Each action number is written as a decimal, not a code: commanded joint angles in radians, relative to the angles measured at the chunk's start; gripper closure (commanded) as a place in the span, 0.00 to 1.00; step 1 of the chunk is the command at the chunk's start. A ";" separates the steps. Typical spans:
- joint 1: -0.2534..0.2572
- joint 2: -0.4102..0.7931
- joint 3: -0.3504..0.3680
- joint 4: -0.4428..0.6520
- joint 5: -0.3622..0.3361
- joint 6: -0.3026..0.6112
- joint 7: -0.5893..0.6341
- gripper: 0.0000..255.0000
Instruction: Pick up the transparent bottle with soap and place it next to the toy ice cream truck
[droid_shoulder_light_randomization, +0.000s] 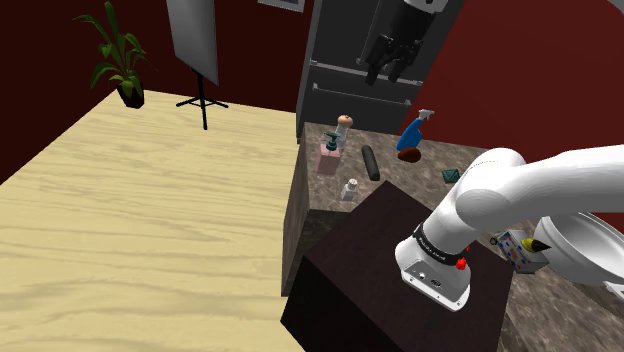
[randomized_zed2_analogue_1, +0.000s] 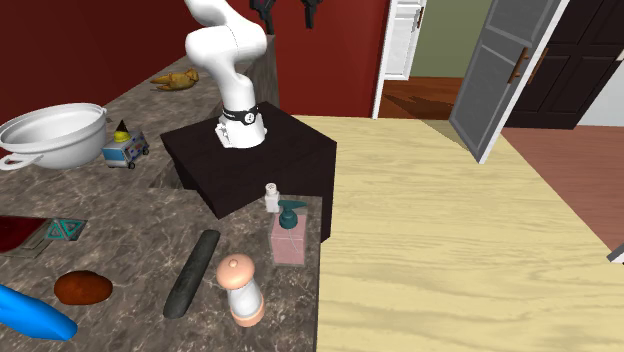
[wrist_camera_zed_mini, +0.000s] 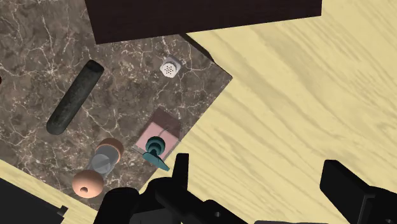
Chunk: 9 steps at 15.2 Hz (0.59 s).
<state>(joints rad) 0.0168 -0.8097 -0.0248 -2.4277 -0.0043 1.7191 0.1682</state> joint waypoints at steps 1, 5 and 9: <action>0.000 0.000 0.000 0.000 0.000 0.000 0.000 0.00; -0.008 0.028 -0.048 -0.101 -0.035 0.147 -0.075 0.00; -0.016 0.089 -0.101 -0.179 -0.068 0.304 -0.150 0.00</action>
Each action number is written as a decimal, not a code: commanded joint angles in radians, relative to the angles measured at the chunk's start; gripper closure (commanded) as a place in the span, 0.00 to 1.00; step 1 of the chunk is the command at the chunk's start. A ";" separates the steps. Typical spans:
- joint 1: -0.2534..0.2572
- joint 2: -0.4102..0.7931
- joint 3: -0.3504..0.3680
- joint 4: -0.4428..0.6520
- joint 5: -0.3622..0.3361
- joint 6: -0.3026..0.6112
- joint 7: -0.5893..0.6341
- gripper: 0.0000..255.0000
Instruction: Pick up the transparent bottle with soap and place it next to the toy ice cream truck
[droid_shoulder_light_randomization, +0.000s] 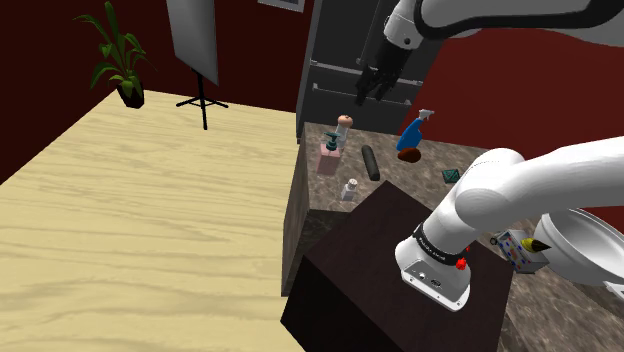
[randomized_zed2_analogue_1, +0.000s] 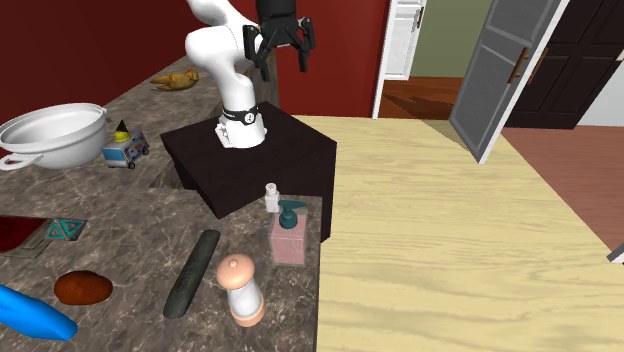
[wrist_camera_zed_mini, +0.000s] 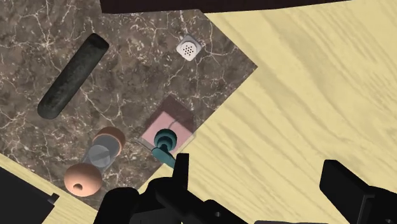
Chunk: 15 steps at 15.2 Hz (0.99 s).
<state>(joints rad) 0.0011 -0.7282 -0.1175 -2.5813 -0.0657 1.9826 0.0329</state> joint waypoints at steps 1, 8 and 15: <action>-0.002 0.028 -0.022 -0.040 -0.014 0.081 -0.034 0.00; -0.003 0.235 -0.127 -0.097 -0.045 0.378 -0.176 0.00; 0.051 0.526 -0.249 -0.061 0.035 0.662 -0.378 0.00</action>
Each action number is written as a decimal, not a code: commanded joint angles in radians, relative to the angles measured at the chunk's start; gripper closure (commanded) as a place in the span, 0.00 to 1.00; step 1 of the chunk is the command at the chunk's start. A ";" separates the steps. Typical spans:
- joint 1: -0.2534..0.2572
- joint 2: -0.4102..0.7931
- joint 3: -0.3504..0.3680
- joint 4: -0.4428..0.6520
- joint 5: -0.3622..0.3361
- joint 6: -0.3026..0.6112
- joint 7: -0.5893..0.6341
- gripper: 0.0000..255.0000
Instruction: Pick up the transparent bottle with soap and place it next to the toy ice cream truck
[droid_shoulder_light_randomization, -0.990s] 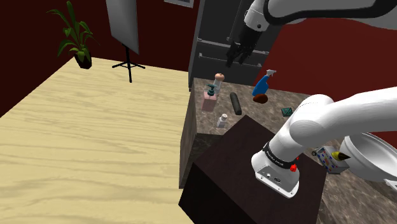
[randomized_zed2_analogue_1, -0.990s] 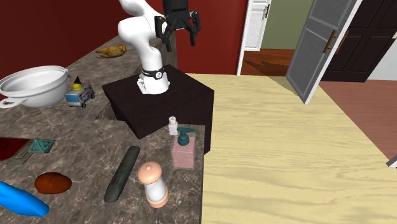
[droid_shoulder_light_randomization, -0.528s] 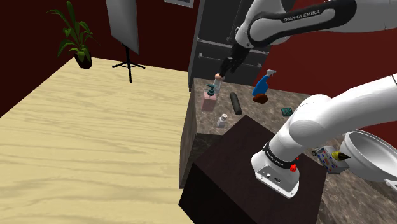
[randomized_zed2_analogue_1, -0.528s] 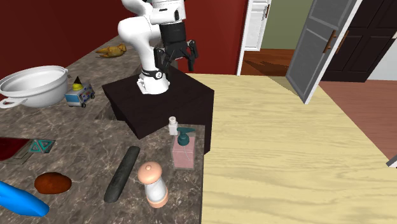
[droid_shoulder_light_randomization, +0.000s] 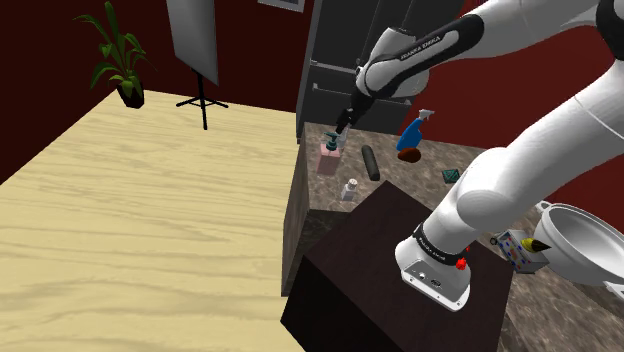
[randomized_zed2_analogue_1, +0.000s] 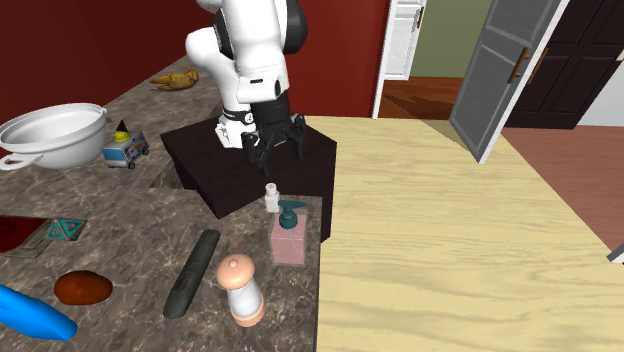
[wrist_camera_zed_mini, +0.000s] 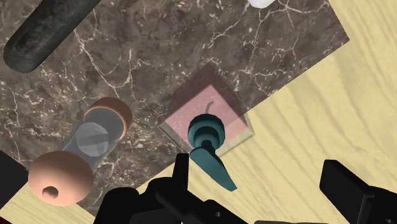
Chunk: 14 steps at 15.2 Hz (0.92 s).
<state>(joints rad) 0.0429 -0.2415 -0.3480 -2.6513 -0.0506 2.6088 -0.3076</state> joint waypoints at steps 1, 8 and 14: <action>0.024 0.085 -0.036 0.022 0.053 0.072 -0.080 0.00; 0.064 0.300 -0.057 0.086 0.310 0.211 -0.322 0.00; 0.052 0.364 -0.026 0.102 0.407 0.249 -0.394 0.00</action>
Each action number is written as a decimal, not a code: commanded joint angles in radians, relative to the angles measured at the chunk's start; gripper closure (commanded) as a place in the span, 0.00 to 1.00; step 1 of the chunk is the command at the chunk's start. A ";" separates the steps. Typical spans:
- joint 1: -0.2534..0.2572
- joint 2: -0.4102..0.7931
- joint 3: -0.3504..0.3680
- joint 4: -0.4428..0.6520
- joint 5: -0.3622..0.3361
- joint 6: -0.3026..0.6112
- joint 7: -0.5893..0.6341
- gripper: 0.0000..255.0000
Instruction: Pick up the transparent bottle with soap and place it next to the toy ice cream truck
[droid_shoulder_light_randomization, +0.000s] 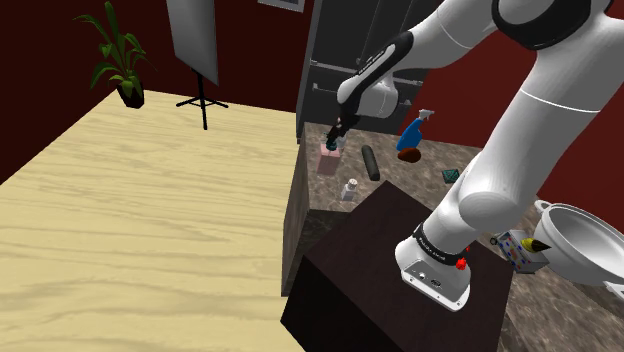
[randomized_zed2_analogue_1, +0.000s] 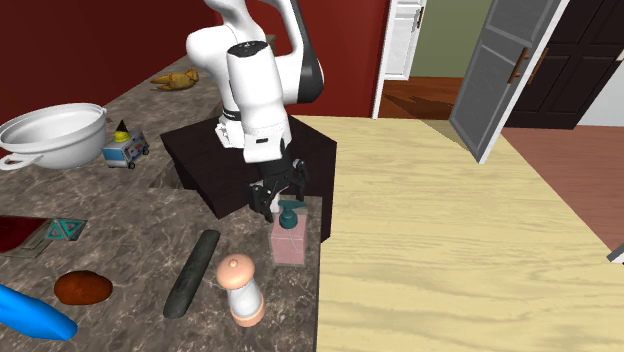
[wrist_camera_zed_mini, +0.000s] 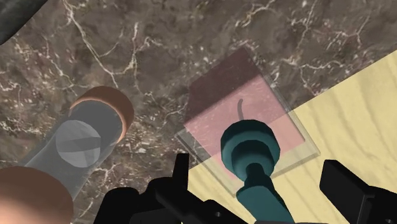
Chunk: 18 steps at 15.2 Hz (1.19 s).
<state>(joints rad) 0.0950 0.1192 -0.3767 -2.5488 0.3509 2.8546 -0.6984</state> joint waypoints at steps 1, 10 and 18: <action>-0.001 0.003 0.002 0.000 0.006 0.003 -0.004 0.00; -0.001 0.003 0.002 0.000 0.006 0.003 -0.003 1.00; 0.010 -0.028 -0.017 -0.003 -0.047 -0.020 0.037 1.00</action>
<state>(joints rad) 0.1020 0.1021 -0.3865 -2.5522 0.3243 2.8440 -0.6759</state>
